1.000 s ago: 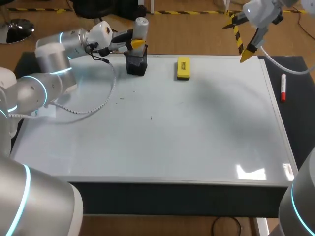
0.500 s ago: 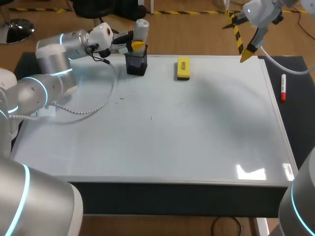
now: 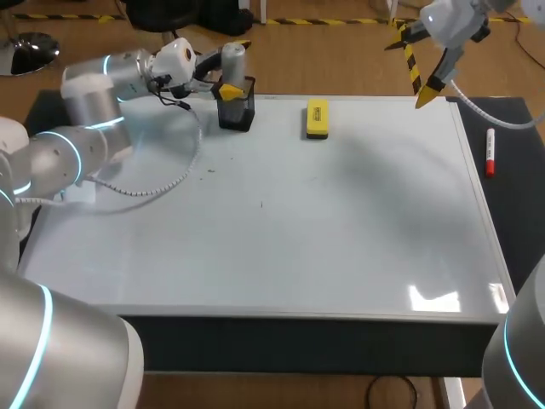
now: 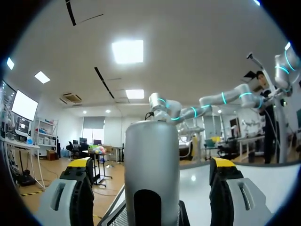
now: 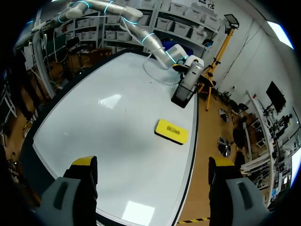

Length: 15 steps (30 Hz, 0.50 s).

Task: Pick up the inspection probe, press it on each red-marked spot on the whiteboard one by one, put down the probe, pick up the eraser, and wipe off all the red marks.

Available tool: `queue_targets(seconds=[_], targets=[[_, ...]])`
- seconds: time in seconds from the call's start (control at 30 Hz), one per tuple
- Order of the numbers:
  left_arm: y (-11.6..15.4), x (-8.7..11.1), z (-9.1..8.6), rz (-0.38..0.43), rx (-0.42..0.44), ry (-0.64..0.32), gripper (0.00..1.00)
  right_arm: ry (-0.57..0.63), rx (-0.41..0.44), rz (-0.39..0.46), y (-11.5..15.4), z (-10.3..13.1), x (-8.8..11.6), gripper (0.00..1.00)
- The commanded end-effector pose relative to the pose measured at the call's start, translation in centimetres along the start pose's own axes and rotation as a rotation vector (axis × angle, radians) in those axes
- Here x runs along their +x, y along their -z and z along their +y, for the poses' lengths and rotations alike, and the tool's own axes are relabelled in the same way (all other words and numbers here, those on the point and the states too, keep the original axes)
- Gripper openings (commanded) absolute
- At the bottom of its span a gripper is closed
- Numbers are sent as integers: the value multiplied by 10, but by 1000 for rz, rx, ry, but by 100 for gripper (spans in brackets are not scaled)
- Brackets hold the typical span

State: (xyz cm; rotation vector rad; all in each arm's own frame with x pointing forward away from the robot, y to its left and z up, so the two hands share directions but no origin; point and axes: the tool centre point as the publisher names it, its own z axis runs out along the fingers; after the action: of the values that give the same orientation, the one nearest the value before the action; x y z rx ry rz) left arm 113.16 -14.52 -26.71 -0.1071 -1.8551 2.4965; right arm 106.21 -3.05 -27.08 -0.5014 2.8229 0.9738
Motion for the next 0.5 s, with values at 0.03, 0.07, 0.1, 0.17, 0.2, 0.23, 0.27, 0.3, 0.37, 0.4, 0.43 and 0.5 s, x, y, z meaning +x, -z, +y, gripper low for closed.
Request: queue_targets(seconds=[0.03,0.07,0.1,0.17,0.2,0.23,0.27,0.3,0.37,0.4,0.43,0.5], targets=[[2,4,-8,-21,-28,-13,100,1,4,3,1,0,0,100],[2,5,-9,-32,-34,-14,100,1,4,3,1,0,0,100],[4,6,-11,-35,-33,-19,100,1,4,3,1,0,0,100],[6,7,-13,-59,-48,-26,100,1,4,3,1,0,0,100],[8,7,-15,-68,-48,-33,100,1,4,3,1,0,0,100],[9,7,-16,-90,-60,-36,100,1,4,3,1,0,0,100],[11,7,-16,-110,-81,-41,100,1,4,3,1,0,0,100],[13,7,-17,-133,-101,-56,100,1,4,3,1,0,0,100],[18,5,-19,-175,-106,-59,100,1,4,3,1,0,0,100],[22,5,-22,-205,-107,-65,100,1,4,3,1,0,0,100],[23,5,-23,-219,-110,-69,100,1,4,3,1,0,0,100],[27,6,-27,-250,-119,-87,100,1,4,3,1,0,0,100]])
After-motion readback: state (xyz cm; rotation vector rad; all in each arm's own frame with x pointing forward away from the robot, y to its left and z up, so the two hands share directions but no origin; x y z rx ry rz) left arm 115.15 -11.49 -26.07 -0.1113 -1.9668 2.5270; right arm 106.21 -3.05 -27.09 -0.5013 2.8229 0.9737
